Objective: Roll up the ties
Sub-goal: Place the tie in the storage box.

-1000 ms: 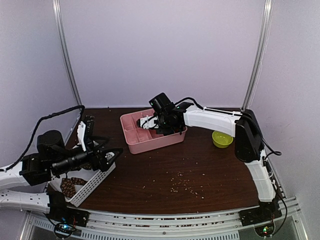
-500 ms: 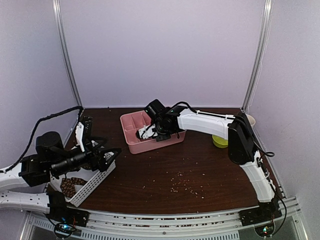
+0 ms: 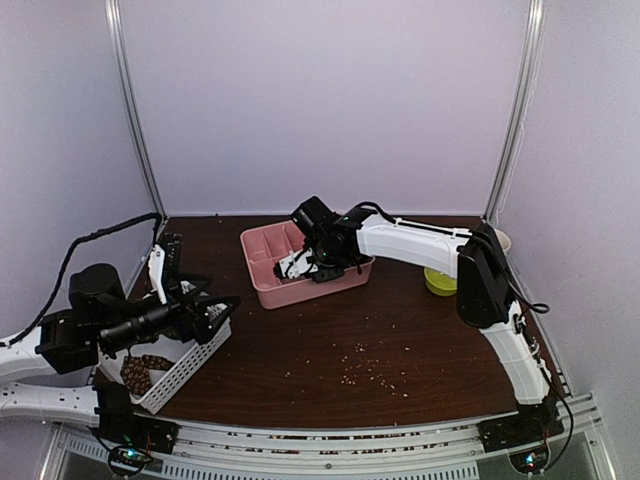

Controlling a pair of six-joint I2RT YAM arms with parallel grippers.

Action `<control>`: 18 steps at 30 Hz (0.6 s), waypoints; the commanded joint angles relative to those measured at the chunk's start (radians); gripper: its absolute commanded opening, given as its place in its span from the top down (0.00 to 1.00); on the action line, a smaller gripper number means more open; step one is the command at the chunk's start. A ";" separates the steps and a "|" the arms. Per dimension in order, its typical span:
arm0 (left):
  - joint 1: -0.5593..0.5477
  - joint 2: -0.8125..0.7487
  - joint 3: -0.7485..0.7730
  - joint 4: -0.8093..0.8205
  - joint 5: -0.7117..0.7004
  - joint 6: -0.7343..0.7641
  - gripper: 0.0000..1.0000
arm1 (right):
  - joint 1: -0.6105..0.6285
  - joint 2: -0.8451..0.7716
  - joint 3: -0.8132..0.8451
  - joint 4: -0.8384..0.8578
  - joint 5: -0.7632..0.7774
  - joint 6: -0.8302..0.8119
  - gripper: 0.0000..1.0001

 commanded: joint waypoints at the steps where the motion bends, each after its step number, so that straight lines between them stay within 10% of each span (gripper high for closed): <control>1: 0.006 -0.018 -0.015 0.010 -0.022 0.002 0.02 | 0.008 0.023 -0.008 -0.082 -0.012 0.011 0.43; 10: 0.006 -0.008 -0.016 0.011 -0.025 0.003 0.02 | 0.017 -0.081 -0.070 -0.015 0.005 0.007 0.42; 14: 0.006 0.003 -0.015 0.016 -0.024 0.003 0.02 | 0.019 -0.138 -0.111 0.021 -0.022 0.013 0.69; 18: 0.006 0.007 -0.012 0.022 -0.020 0.004 0.02 | 0.020 -0.163 -0.126 0.038 -0.030 0.004 0.75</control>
